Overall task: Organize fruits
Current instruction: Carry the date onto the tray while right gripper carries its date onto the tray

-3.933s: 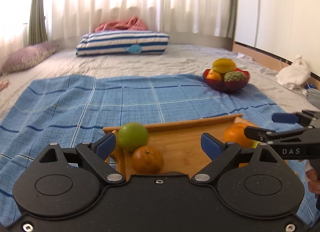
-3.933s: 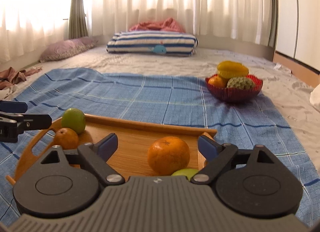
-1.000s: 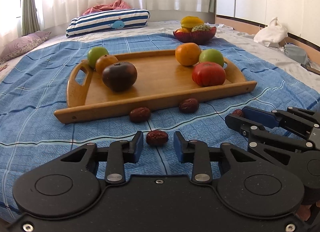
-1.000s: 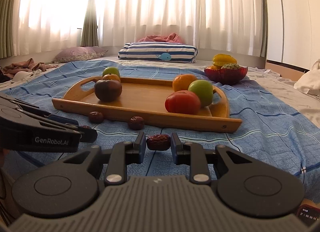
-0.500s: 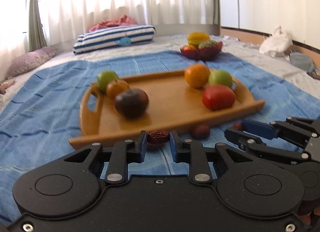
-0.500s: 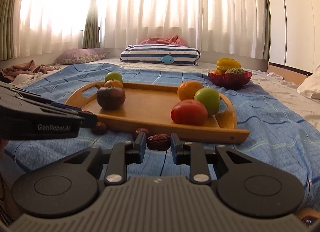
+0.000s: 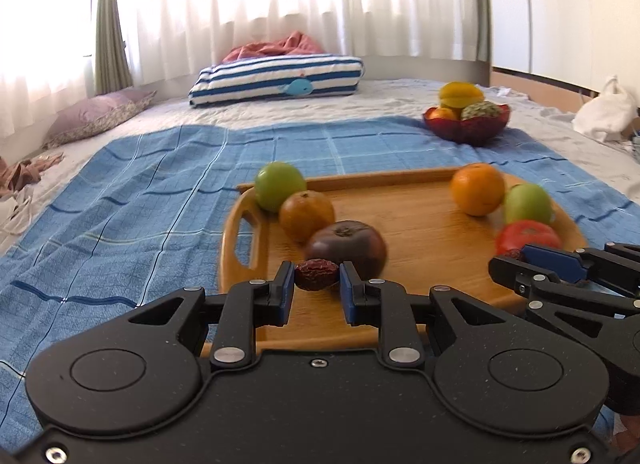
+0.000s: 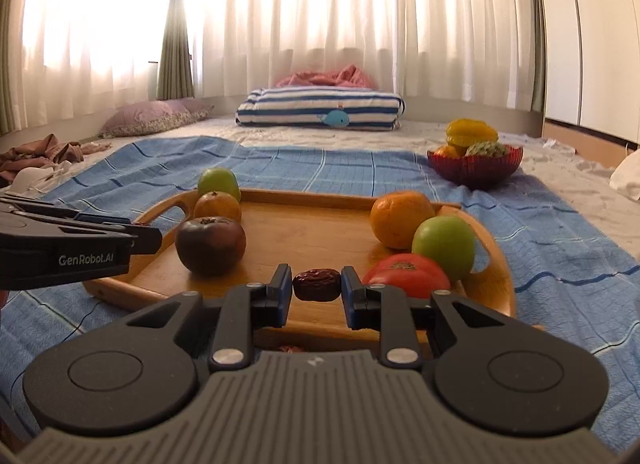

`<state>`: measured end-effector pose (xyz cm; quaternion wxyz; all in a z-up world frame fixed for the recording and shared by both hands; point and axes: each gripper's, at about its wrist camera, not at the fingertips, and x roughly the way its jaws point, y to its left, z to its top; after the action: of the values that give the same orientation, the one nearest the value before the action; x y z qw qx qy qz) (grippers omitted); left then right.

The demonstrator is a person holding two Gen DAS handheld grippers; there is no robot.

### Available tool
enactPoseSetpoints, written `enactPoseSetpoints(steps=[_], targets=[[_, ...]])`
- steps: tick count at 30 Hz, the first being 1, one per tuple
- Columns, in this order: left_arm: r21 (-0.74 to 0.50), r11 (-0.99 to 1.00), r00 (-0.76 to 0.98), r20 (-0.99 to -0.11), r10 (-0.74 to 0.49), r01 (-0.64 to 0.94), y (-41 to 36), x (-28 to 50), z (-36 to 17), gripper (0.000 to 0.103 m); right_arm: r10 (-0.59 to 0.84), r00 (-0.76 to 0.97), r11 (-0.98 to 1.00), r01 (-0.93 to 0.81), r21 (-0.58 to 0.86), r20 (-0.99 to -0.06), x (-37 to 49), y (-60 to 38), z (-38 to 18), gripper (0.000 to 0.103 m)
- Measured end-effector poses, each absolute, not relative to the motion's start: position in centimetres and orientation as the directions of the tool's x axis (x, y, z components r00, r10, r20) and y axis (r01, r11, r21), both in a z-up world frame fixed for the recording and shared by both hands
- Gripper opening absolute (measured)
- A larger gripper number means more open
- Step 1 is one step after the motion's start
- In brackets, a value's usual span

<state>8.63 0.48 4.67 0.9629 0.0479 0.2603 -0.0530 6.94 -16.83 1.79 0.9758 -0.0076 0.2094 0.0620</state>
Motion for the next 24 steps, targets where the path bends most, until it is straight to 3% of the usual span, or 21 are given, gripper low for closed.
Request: enactPoseSetpoints(steps=[14, 24], targets=[[0.064, 0.993, 0.831, -0.555, -0.046, 0.097, 0.9, 11.4, 2.2, 0.023, 0.073, 0.856, 0.997, -0.083, 0.005, -0.512, 9.7, -16.0, 0.3, 0.032], [0.064, 0.993, 0.817, -0.575, -0.041, 0.095, 1.0, 11.7, 1.4, 0.023, 0.062, 0.861, 0.998, -0.070, 0.002, -0.505, 9.7, -16.0, -0.2, 0.036]])
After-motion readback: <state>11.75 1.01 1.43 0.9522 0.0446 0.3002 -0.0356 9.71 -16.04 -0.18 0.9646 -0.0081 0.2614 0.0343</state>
